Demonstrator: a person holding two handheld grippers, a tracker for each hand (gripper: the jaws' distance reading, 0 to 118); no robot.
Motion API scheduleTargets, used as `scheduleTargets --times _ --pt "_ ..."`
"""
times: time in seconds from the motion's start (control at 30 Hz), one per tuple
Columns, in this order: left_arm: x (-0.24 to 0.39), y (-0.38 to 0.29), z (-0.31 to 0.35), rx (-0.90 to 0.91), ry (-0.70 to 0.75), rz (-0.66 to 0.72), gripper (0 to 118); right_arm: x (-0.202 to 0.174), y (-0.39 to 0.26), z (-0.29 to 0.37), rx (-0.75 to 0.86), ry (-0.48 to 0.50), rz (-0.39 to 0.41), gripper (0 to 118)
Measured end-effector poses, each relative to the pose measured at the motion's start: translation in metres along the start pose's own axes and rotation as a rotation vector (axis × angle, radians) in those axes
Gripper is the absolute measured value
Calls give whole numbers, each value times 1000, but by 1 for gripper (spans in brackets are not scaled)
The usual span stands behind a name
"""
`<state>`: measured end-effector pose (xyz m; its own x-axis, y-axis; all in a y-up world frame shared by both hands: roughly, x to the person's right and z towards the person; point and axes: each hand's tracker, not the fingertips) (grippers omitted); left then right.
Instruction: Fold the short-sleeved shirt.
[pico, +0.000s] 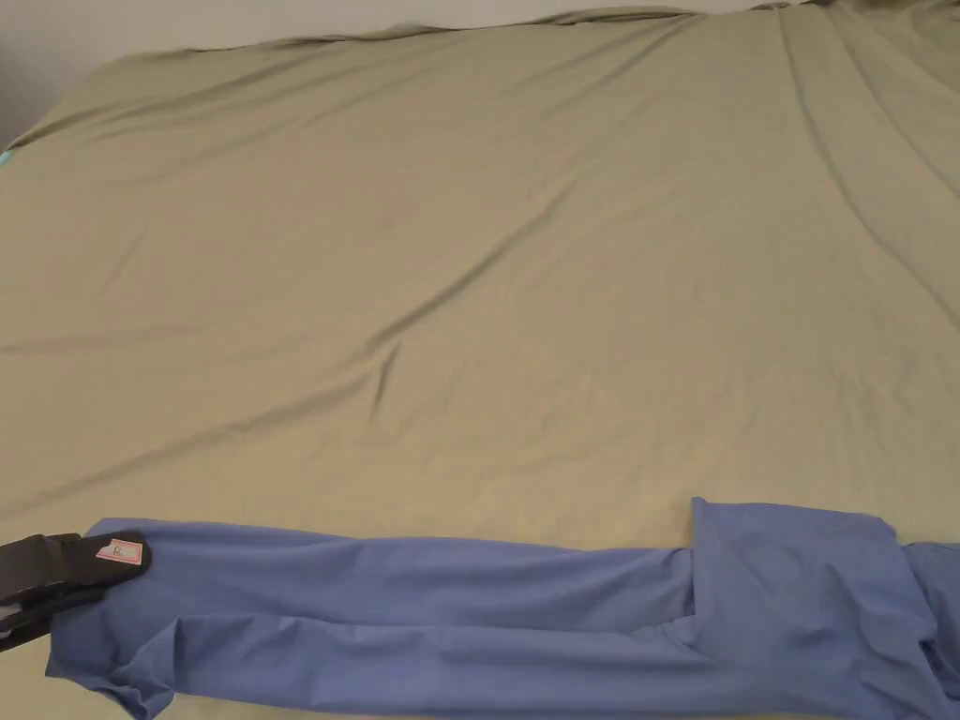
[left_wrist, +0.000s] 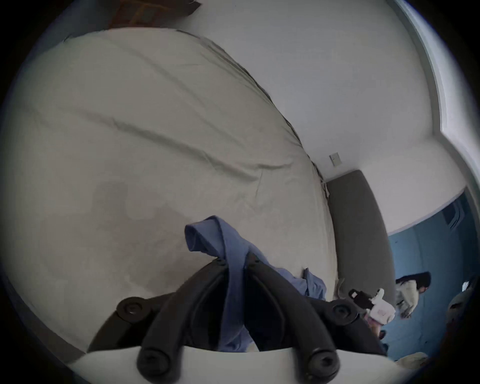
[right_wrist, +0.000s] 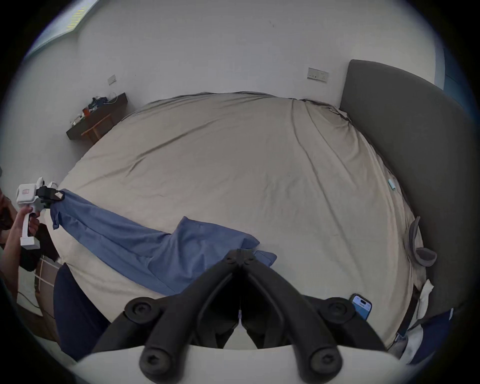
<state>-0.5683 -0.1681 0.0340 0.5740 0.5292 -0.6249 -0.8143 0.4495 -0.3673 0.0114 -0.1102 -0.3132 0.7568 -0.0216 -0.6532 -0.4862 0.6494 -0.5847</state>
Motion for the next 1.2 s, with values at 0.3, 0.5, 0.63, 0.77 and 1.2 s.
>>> scheduleTargets --times 0.3,0.5,0.63,0.77,1.2 --pt "156 -77 -69 -133 -225 -46 8 0 -3 3 10 3 25 2" --pt "193 -122 -156 -227 -98 -98 8 4 -10 -2 -7 -9 43 2" --pt "204 -142 -187 -244 -169 -70 8 2 -15 -8 -23 10 38 2" --pt "204 -153 -188 -237 -184 -153 118 -4 -17 -15 -36 29 48 2" --pt "196 -143 -138 -175 38 -423 68 -6 -23 -22 -43 68 38 2"
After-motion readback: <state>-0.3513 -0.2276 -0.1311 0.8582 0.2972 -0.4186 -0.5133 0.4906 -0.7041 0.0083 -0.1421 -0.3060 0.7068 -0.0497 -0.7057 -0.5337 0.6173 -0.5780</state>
